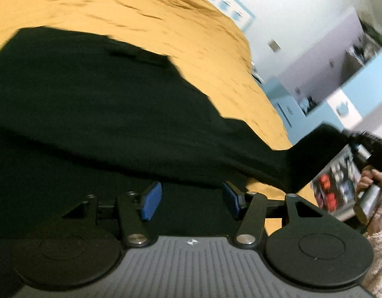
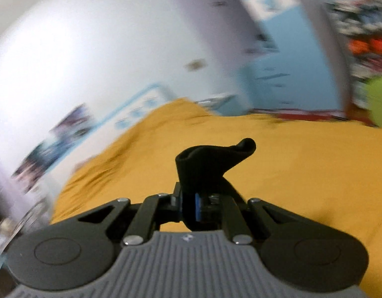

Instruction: Fold small clothes

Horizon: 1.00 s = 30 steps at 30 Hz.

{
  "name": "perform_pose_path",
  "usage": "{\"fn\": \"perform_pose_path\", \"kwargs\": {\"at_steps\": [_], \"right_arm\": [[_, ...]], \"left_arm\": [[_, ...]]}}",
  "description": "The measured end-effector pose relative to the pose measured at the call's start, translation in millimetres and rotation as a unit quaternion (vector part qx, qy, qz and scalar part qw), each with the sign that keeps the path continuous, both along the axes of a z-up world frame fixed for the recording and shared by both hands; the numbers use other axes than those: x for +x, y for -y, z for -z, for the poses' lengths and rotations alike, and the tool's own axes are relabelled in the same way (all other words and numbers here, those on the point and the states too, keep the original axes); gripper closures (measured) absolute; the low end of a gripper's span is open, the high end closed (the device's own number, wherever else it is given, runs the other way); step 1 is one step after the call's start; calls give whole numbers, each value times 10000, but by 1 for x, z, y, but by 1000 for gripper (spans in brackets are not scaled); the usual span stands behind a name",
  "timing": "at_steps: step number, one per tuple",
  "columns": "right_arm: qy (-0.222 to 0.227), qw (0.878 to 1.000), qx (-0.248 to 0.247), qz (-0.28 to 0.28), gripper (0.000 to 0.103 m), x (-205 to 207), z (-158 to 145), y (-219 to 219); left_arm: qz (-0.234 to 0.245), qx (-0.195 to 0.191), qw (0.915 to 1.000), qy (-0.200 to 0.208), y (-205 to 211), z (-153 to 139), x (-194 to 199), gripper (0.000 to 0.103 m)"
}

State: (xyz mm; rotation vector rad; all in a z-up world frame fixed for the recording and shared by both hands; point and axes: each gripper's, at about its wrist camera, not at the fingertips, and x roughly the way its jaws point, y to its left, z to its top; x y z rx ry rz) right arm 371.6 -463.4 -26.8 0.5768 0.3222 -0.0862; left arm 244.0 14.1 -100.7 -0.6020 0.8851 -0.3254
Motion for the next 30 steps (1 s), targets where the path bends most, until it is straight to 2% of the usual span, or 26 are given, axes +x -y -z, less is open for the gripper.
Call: {"fn": "perform_pose_path", "kwargs": {"at_steps": [2, 5, 8, 10, 12, 14, 15, 17, 19, 22, 24, 26, 28, 30], "right_arm": [[150, 9979, -86, -626, 99, 5, -12, -63], [139, 9887, -19, -1496, 99, 13, -12, -147], [64, 9728, 39, -2314, 99, 18, 8, -237], [-211, 9619, 197, -2718, 99, 21, 34, -297], [-470, 9513, 328, -3030, 89, 20, 63, -345], [-778, 9402, 118, -3314, 54, 12, 88, -386], [-863, 9372, 3, -3381, 53, 8, 97, -396], [-879, 9300, -6, -3570, 53, -2, 107, -391], [-871, 9295, 0, -3584, 52, -12, 112, -368], [-914, 9403, -251, -3269, 45, -30, 114, -314], [-1027, 9470, -277, -3030, 44, -33, 115, -270], [-1201, 9557, -128, -2684, 44, -35, 121, -223], [-1344, 9614, 91, -2401, 43, -38, 125, -185], [-1423, 9644, 253, -2213, 42, -43, 128, -159]], "left_arm": [[-223, -81, 9997, -99, -26, 6, -9, 38], [-534, -354, 9975, -306, -60, 19, -21, 38], [-761, -498, 9952, -360, -87, 27, -33, 38], [-939, -490, 9937, -363, -102, 30, -39, 38], [-1103, -530, 9918, -368, -117, 34, -43, 38], [-1251, -565, 9898, -391, -128, 36, -44, 38], [-1326, -581, 9887, -382, -133, 36, -45, 38], [-1436, -646, 9871, -279, -140, 36, -45, 38], [-1552, -724, 9851, -165, -144, 36, -41, 38], [-1846, -841, 9792, -42, -148, 38, -27, 38], [-2050, -927, 9744, 45, -151, 38, -15, 38], [-2280, -1060, 9678, 130, -158, 42, -9, 38], [-2417, -1246, 9623, 25, -158, 50, 7, 38], [-2434, -1350, 9605, -81, -150, 57, 17, 38]]}}
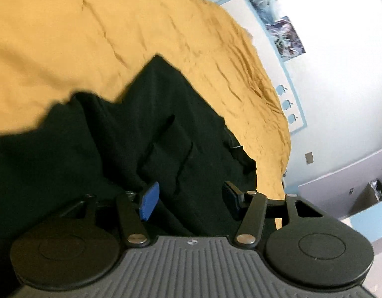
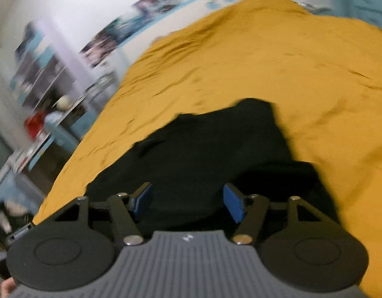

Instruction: Fold small clothes

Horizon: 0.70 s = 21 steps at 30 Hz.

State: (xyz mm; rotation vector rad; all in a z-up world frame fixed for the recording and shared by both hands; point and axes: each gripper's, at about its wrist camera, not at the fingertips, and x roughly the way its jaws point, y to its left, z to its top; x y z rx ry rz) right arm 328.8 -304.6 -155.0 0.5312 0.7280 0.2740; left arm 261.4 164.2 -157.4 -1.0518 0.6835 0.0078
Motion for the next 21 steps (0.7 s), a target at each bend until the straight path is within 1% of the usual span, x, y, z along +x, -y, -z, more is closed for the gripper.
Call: {"fn": "perform_pose_path", "kwargs": {"at_steps": [2, 3, 6, 8, 10, 11, 13, 16, 19, 21], "right_arm": [[35, 10000, 21, 51, 40, -7, 1, 13], [73, 10000, 9, 55, 40, -12, 1, 22], [95, 9999, 24, -90, 39, -22, 7, 28], [47, 9998, 118, -162, 39, -22, 11, 33], [36, 9997, 221, -93, 39, -14, 13, 29], [40, 9994, 350, 72, 39, -13, 17, 32], [-20, 9959, 807, 398, 39, -10, 23, 44], [-286, 9836, 1548, 878, 38, -3, 39, 65], [-455, 9660, 2193, 1290, 38, 1, 52, 80], [-479, 9592, 2421, 1378, 38, 4, 55, 83]], "left_arm": [[131, 251, 9996, -66, 13, 1, 8, 38], [116, 357, 9991, -177, 19, 3, 11, 38], [-20, 401, 9985, -374, 24, 11, 15, 38], [-50, 433, 9977, -510, 26, 16, 19, 38], [-31, 436, 9975, -559, 25, 19, 25, 37], [-62, 397, 9973, -608, 25, 22, 28, 36], [-199, 220, 9979, -569, 24, 26, 31, 33], [-440, 18, 9983, -387, 25, 33, 35, 31], [-534, 47, 9979, -361, 27, 34, 35, 30], [-503, 104, 9980, -362, 28, 32, 38, 29]]}}
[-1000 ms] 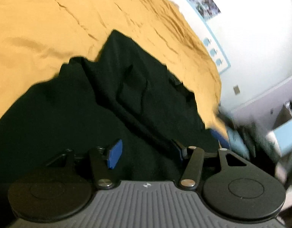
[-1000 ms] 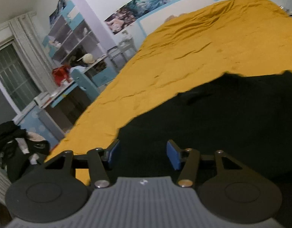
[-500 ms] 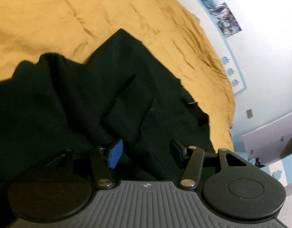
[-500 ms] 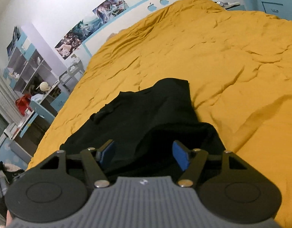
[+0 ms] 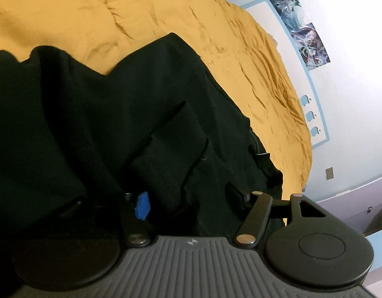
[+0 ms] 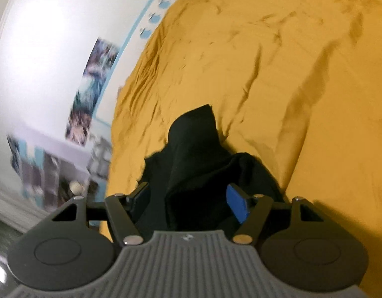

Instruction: Fold small clothes

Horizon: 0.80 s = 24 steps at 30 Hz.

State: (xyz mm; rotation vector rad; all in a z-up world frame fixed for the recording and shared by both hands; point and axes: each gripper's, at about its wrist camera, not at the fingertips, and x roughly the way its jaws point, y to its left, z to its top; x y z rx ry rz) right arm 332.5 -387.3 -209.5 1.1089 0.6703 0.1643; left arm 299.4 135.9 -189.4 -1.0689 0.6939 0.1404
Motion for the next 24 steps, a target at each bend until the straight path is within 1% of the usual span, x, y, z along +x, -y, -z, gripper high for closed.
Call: {"fn": "perform_pose_path", "kwargs": {"at_steps": [2, 4, 5, 6, 8, 10, 14, 15, 16, 17, 18, 20, 22, 24], "right_arm": [[42, 10000, 51, 39, 37, 5, 0, -2], [-11, 9999, 88, 56, 37, 12, 1, -6], [-86, 9998, 179, 68, 37, 16, 3, -7], [-237, 9990, 338, 151, 37, 20, 8, -8], [-375, 9965, 678, 321, 37, 24, 17, -8], [-447, 9941, 854, 501, 37, 26, 23, -8], [-628, 9867, 1246, 836, 39, 37, 36, -7], [-662, 9856, 1280, 887, 41, 40, 38, -8], [-704, 9854, 1255, 910, 51, 42, 38, -8], [-698, 9867, 1184, 871, 77, 45, 38, -9], [-689, 9883, 1089, 817, 91, 47, 38, -10], [-690, 9910, 802, 815, 94, 49, 32, -11], [-644, 9925, 656, 805, 94, 49, 25, -9], [-497, 9949, 421, 770, 95, 45, 11, -6]], "left_arm": [[65, -22, 9999, 96, -1, -2, 0, 30], [50, -15, 9999, 145, -1, -3, 2, 35], [-22, -28, 9998, 172, -1, -3, -1, 38], [-81, -80, 9997, 209, -2, -2, -3, 39], [-169, -132, 9995, 239, -2, 1, -6, 40], [-138, -61, 9997, 199, -2, 3, -6, 44], [-149, -87, 9995, 254, -1, 2, -4, 45], [-142, -48, 9995, 289, 0, 1, -4, 59], [-128, 5, 9994, 322, 0, 0, -4, 70], [-134, 35, 9993, 345, 0, -1, -6, 92], [-151, 58, 9991, 392, 0, -2, -8, 93], [-148, 136, 9987, 476, 1, -4, -10, 94], [-151, 198, 9976, 649, 0, -13, -13, 95], [-144, 330, 9933, 1097, -4, -31, -22, 95]]}}
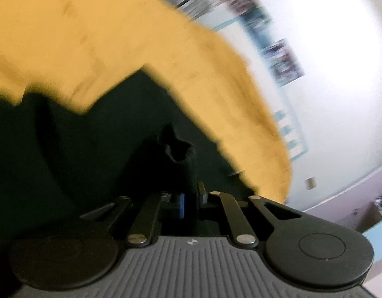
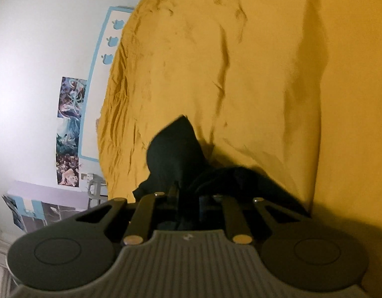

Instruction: Fold small clothes

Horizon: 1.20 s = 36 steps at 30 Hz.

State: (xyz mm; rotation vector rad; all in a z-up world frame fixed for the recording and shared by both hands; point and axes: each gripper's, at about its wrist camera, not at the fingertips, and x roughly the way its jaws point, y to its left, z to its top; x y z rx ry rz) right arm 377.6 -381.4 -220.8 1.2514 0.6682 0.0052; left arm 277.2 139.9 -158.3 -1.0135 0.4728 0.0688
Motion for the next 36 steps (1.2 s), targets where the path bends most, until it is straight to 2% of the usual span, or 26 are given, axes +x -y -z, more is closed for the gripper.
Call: {"fn": "perform_pose_path", "kwargs": {"at_steps": [2, 4, 6, 8, 9, 10, 12, 14, 16, 17, 19, 21, 23, 24, 26, 28, 30, 32, 34, 36], "right_arm": [[86, 9993, -320, -165, 96, -4, -12, -1], [51, 9980, -504, -372, 96, -2, -12, -5], [-160, 9959, -730, -501, 96, 0, -3, -8], [-460, 9938, -810, -601, 96, 2, 11, -13], [-598, 9933, -792, -589, 95, 1, 17, -14], [-595, 9940, -729, -558, 95, 0, 22, -12], [-571, 9950, -630, -517, 93, -4, 23, -8], [-611, 9946, -672, -509, 82, -9, 14, -3], [-517, 9936, -868, -501, 75, -17, 0, -1], [-449, 9924, -1028, -512, 72, -21, -10, -2], [-250, 9835, -1677, -637, 71, -23, -31, -7], [96, 9691, -2360, -716, 71, -19, -51, -15], [377, 9578, -2738, -792, 68, -6, -62, -21], [581, 9549, -2758, -932, 67, 5, -65, -24], [823, 9572, -2404, -1386, 59, 31, -62, -28], [769, 9603, -2060, -1719, 58, 56, -53, -34], [646, 9592, -1937, -1956, 58, 79, -41, -41], [327, 9559, -1993, -2132, 58, 102, -22, -46], [-106, 9558, -2220, -1923, 62, 117, -3, -46], [-221, 9521, -2537, -1695, 71, 122, 4, -45]], "left_arm": [[-57, 373, 9987, 350, -4, -19, -12, 95], [-16, 722, 9968, 351, -10, -24, -14, 95], [36, 838, 9964, -81, -15, -11, -9, 95], [90, 877, 9927, -828, -17, 10, -2, 95], [90, 720, 9910, -1123, -19, 22, -2, 94], [65, 503, 9921, -1149, -22, 31, -7, 90], [50, 357, 9934, -1093, -26, 30, -14, 86], [4, 247, 9938, -1088, -30, 20, -22, 86], [-139, 403, 9939, -1017, -29, 4, -35, 86], [-217, 566, 9936, -950, -30, -3, -41, 86], [-362, 877, 9925, -774, -30, -20, -52, 86], [-483, 1137, 9909, -531, -29, -35, -55, 85], [-440, 1309, 9899, -321, -26, -44, -48, 82], [-276, 1197, 9922, -203, -26, -44, -40, 78], [209, 712, 9972, -85, -22, -36, -20, 73], [652, 351, 9971, -169, -12, -22, 4, 72], [813, 294, 9958, -285, -1, -9, 24, 72], [871, 266, 9943, -561, 0, 5, 43, 72], [697, 155, 9940, -826, -4, 21, 54, 72], [497, 89, 9944, -927, -9, 33, 59, 84]]}}
